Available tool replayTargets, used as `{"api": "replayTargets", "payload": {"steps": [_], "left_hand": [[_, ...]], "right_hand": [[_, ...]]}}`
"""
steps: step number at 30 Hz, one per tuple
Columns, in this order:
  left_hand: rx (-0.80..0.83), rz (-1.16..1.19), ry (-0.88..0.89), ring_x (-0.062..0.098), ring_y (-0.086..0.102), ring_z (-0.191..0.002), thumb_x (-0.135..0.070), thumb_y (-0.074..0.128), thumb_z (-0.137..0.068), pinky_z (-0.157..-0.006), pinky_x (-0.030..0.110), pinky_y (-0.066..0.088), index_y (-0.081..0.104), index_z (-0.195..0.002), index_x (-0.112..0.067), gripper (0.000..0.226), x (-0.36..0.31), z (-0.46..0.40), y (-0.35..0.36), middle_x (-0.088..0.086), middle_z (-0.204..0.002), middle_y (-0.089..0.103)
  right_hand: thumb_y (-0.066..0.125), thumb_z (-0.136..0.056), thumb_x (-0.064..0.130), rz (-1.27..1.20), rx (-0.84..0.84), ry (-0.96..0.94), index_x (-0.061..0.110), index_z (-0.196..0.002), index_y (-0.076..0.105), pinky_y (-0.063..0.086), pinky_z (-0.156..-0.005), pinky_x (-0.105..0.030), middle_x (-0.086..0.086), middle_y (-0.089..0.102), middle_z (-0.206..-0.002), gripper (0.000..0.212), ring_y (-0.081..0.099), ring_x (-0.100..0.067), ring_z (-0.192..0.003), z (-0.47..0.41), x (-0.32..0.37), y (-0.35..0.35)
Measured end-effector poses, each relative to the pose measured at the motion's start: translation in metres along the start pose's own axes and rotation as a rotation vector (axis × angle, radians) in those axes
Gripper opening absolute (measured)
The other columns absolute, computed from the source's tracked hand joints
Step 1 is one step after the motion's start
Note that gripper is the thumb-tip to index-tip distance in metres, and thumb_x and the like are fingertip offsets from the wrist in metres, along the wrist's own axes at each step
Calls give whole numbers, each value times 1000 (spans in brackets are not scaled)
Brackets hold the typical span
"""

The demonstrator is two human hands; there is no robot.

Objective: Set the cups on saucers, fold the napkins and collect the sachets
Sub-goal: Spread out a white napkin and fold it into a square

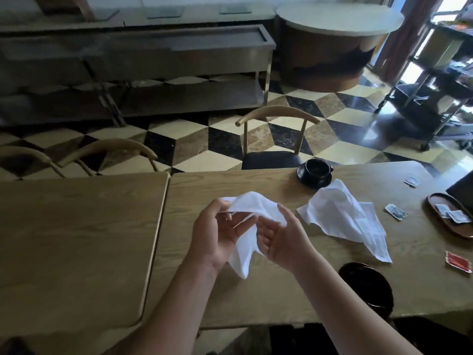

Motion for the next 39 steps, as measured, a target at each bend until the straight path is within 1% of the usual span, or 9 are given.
{"api": "replayTargets", "payload": {"steps": [5, 10, 13, 17, 21, 25, 33, 36, 39], "left_hand": [[54, 31, 11, 29, 68, -84, -8, 66, -73, -82, 43, 56, 67, -76, -3, 6, -43, 28, -49, 16, -79, 65], [-132, 68, -31, 31, 71, -74, -29, 54, -94, -61, 37, 56, 53, -63, -9, 36, -73, 31, -117, 13, -67, 64], [-291, -62, -39, 28, 70, -60, -41, 44, -99, -54, 31, 53, 59, -86, -5, 41, -85, 17, -150, 18, -73, 72], [-414, -174, 26, 21, 68, -48, -22, 52, -94, -47, 28, 55, 57, -94, -7, 16, -102, -20, -170, 11, -56, 69], [-417, -207, 49, 24, 73, -60, -24, 55, -95, -56, 33, 58, 55, -95, -11, 13, -128, -72, -173, 17, -73, 74], [-405, -240, 95, 27, 74, -80, -28, 54, -96, -67, 37, 61, 55, -95, -11, 17, -165, -121, -146, 20, -102, 70], [-300, -109, 255, 29, 75, -86, -23, 62, -91, -80, 41, 62, 57, -95, -8, 16, -223, -151, -84, 7, -86, 65], [-284, -137, 242, 21, 75, -74, -26, 59, -94, -66, 32, 59, 58, -99, -9, 18, -216, -143, -89, 9, -76, 74], [-331, -192, 186, 15, 68, -58, -28, 61, -92, -55, 24, 53, 62, -86, -13, 16, -189, -133, -118, 4, -63, 71]], "right_hand": [[51, -94, 16, -127, -129, -46, 8, -78, 57, 53, -50, -20, -2, 48, -61, 18, 53, -14, -49, -14, -38, 15], [55, -85, 11, -170, -70, -180, 6, -54, 61, 51, -49, -19, -4, 57, -57, 32, 54, -13, -51, 1, -35, 32], [52, -92, 13, -136, -47, -275, 5, -73, 61, 51, -48, -21, -8, 66, -65, 23, 56, -16, -50, 13, -12, 43], [46, -100, 17, -49, -64, -366, 8, -83, 57, 52, -49, -21, -7, 69, -68, 22, 59, -16, -51, 8, 26, 53], [42, -104, 18, 38, -136, -400, 8, -86, 55, 52, -47, -21, -5, 64, -74, 24, 58, -13, -53, -16, 65, 57], [50, -103, 20, 138, -245, -482, 11, -100, 57, 55, -62, -28, -9, 69, -92, 12, 65, -19, -75, -37, 119, 68], [56, -99, 24, 174, -158, -604, 16, -97, 60, 58, -62, -28, -11, 73, -105, 9, 76, -22, -92, -52, 187, 101], [57, -98, 24, 182, -164, -586, 15, -97, 60, 58, -62, -27, -10, 76, -105, 9, 77, -19, -86, -55, 184, 91], [58, -98, 24, 204, -187, -525, 17, -96, 58, 56, -57, -25, -6, 78, -87, 8, 76, -15, -70, -62, 162, 68]]}}
Point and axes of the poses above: each hand's wrist, its own z-axis away from the middle knuckle, its own y-axis out of the palm, x = y × z, the point moved 9 cm from there along -z, towards the middle knuckle
